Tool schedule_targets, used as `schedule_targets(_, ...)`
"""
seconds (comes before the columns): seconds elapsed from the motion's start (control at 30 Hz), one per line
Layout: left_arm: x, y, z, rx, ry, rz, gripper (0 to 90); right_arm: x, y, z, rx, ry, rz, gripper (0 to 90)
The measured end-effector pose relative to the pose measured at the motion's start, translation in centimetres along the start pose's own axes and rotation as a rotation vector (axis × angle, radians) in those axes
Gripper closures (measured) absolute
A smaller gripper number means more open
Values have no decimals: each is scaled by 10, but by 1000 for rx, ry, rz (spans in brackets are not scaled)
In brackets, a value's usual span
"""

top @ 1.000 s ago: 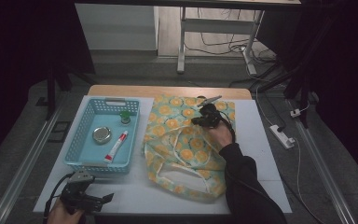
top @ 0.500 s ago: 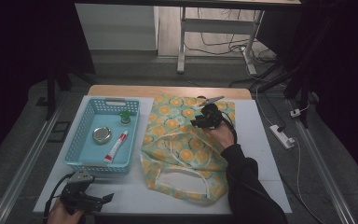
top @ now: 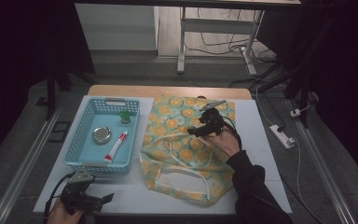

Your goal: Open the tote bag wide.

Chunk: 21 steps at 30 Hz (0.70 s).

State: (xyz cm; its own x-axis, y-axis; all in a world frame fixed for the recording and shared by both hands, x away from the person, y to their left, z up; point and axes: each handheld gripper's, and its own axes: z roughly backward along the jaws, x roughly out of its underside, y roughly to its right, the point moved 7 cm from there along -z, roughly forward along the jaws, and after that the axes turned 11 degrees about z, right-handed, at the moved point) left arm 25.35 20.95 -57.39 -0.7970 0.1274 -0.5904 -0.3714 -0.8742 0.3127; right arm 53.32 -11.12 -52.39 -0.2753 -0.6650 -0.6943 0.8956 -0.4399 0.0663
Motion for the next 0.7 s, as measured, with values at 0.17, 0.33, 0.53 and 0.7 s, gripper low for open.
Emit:
schedule_targets(0.17,0,0,0,0,0,-1,0,5,-21,6,-31,2,35,95)
schedule_targets(0.33,0,0,0,-1,-2,-2,0,12,-36,7,-48,-13,54,33)
schedule_targets(0.53,0,1,-1,-1,-4,-7,0,22,-57,4,-58,-38,69,6)
schedule_targets(0.7,-1,1,-1,0,-4,-8,0,36,-72,-8,-49,-85,93,1)
